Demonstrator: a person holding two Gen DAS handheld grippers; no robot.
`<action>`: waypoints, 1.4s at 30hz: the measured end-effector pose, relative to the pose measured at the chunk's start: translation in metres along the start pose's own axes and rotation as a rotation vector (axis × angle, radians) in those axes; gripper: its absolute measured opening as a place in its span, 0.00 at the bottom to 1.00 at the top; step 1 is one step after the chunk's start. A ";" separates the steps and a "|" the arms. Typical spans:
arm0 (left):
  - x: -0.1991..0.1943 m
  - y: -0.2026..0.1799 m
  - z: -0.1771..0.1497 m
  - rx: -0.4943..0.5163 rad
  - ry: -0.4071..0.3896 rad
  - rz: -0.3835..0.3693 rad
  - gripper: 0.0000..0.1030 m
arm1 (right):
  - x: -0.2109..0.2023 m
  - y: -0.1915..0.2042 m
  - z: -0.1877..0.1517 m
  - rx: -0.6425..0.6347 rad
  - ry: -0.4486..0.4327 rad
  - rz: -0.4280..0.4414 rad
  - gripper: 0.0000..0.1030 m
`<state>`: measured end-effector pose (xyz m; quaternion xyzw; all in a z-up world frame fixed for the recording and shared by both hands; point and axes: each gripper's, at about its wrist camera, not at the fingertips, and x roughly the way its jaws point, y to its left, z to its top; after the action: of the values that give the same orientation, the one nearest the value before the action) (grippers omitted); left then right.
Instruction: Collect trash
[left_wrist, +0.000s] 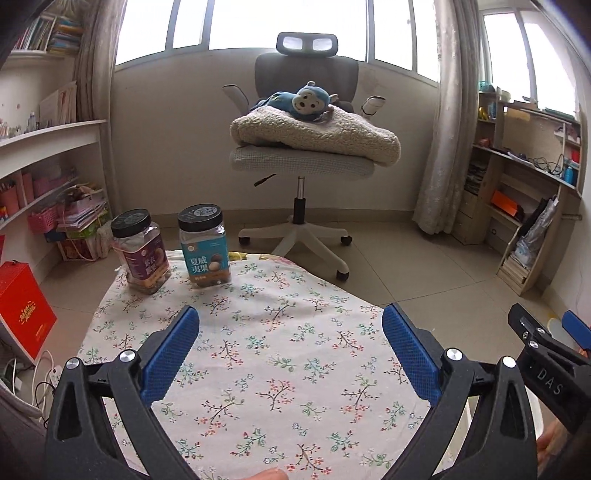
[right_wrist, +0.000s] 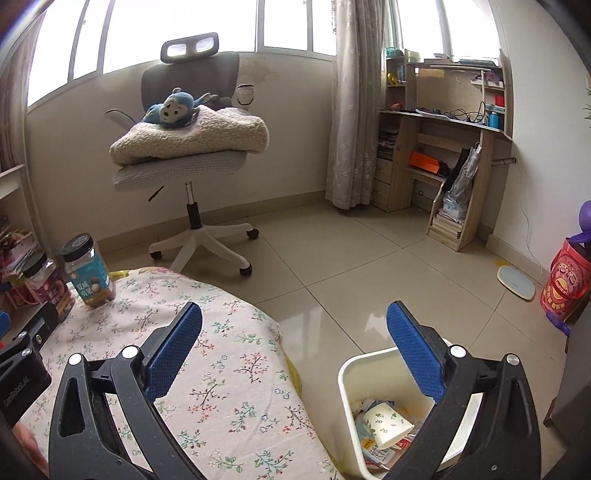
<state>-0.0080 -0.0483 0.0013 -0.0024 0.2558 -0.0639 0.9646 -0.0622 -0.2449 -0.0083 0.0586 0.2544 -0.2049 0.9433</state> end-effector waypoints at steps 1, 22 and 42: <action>0.000 0.006 -0.002 -0.005 0.003 0.014 0.94 | 0.001 0.006 -0.001 -0.007 0.008 0.011 0.93; -0.005 0.034 0.000 -0.045 0.054 0.041 0.94 | -0.003 0.042 -0.004 -0.045 -0.005 0.049 0.93; -0.004 0.020 0.001 -0.023 0.058 0.045 0.94 | 0.000 0.036 -0.004 -0.019 -0.004 0.045 0.93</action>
<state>-0.0084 -0.0276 0.0028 -0.0057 0.2845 -0.0392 0.9579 -0.0493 -0.2111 -0.0119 0.0549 0.2533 -0.1813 0.9487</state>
